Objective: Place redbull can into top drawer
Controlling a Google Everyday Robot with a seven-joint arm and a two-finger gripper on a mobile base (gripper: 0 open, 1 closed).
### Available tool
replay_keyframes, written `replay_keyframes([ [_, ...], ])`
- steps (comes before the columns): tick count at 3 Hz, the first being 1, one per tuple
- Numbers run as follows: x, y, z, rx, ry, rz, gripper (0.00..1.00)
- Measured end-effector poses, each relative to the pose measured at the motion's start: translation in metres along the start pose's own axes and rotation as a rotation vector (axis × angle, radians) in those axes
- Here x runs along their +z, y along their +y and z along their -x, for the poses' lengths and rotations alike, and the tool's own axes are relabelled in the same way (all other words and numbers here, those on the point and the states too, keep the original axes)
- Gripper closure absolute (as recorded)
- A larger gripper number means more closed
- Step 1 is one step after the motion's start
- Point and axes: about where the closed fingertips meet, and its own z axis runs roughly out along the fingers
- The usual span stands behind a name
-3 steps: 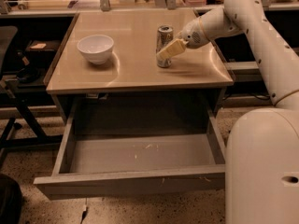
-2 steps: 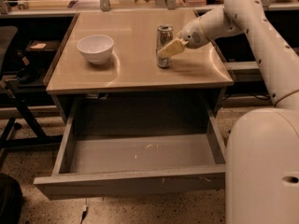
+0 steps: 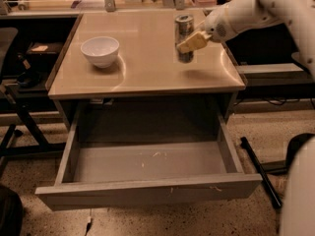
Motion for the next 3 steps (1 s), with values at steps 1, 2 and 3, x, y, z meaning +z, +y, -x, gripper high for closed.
replay_keyframes([
  [1, -0.055, 0.022, 0.022, -0.029, -0.01, -0.153, 1.0],
  [2, -0.103, 0.06, 0.034, -0.008, 0.01, -0.288, 1.0],
  [3, -0.089, 0.08, 0.017, 0.007, 0.058, -0.261, 1.0],
])
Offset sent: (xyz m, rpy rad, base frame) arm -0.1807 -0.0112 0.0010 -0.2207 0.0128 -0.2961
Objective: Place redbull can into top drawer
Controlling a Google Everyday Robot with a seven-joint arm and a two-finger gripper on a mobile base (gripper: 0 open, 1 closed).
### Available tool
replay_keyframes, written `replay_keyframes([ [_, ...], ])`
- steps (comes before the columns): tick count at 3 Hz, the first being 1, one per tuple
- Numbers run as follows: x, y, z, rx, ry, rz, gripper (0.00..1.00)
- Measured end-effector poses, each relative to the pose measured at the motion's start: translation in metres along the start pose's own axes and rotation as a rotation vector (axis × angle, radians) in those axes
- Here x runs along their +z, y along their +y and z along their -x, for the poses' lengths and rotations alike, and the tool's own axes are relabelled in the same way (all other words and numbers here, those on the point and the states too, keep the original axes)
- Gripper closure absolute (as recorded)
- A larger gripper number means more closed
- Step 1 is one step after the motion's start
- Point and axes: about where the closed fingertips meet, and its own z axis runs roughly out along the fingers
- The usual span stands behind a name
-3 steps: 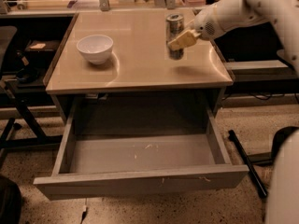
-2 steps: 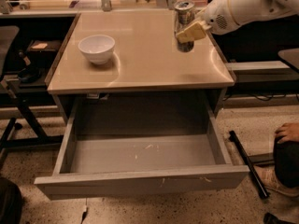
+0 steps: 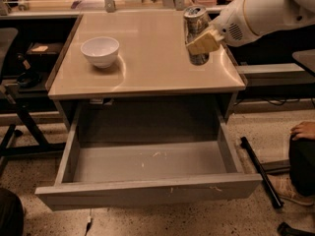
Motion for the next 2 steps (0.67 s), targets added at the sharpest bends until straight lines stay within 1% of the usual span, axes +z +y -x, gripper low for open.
replay_keyframes([
  [1, -0.009, 0.002, -0.002, 0.028, -0.02, -0.019, 1.0],
  [2, -0.017, 0.019, -0.021, 0.105, -0.035, -0.023, 1.0],
])
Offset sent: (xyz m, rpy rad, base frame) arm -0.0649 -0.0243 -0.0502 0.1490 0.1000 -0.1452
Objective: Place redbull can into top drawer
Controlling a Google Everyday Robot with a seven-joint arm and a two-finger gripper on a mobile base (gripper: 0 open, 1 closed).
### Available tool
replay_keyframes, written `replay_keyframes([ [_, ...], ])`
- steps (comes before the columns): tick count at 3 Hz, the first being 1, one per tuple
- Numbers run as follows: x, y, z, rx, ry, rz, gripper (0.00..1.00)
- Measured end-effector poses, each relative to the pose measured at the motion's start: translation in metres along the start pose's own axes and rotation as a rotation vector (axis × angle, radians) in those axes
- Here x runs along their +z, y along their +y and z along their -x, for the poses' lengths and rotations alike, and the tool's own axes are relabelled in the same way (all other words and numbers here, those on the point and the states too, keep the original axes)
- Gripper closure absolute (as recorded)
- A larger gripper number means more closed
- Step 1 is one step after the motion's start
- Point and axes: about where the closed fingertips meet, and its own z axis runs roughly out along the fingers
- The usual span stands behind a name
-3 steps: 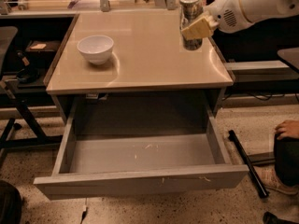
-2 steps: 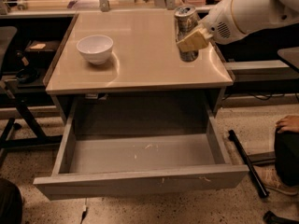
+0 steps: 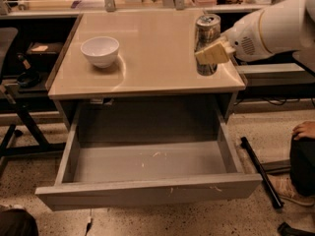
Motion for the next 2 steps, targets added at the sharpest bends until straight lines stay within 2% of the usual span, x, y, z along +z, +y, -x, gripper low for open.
replay_keyframes([
  [1, 0.0067, 0.0275, -0.0406, 0.094, 0.022, 0.047, 1.0],
  [2, 0.0067, 0.0274, -0.0404, 0.094, 0.022, 0.047, 1.0],
])
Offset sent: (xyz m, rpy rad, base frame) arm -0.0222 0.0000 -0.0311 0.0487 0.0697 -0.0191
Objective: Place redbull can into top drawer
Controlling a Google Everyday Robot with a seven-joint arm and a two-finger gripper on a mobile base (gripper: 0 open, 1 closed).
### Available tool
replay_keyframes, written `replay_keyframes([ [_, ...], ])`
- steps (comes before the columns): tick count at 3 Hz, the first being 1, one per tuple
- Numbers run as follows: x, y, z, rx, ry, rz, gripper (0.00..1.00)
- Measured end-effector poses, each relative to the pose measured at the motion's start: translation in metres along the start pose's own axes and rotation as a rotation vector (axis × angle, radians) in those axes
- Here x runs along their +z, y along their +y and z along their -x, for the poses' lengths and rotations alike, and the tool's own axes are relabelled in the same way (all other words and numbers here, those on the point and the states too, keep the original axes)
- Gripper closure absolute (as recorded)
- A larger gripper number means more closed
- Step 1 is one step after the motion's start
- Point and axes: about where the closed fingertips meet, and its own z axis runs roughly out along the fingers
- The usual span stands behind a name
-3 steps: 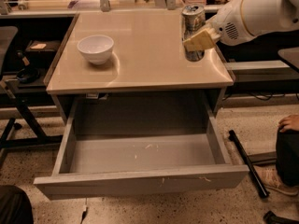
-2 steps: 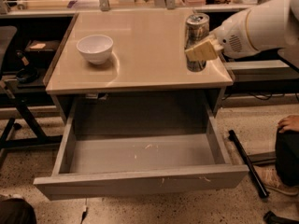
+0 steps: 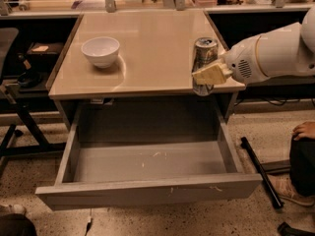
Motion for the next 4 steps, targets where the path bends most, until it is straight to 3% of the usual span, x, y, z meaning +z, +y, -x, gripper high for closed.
replay_keyframes([
  [1, 0.02, 0.018, -0.022, 0.077, -0.023, 0.036, 1.0],
  [3, 0.112, 0.079, -0.083, 0.29, -0.08, 0.218, 1.0],
  [4, 0.114, 0.081, -0.084, 0.292, -0.078, 0.223, 1.0],
])
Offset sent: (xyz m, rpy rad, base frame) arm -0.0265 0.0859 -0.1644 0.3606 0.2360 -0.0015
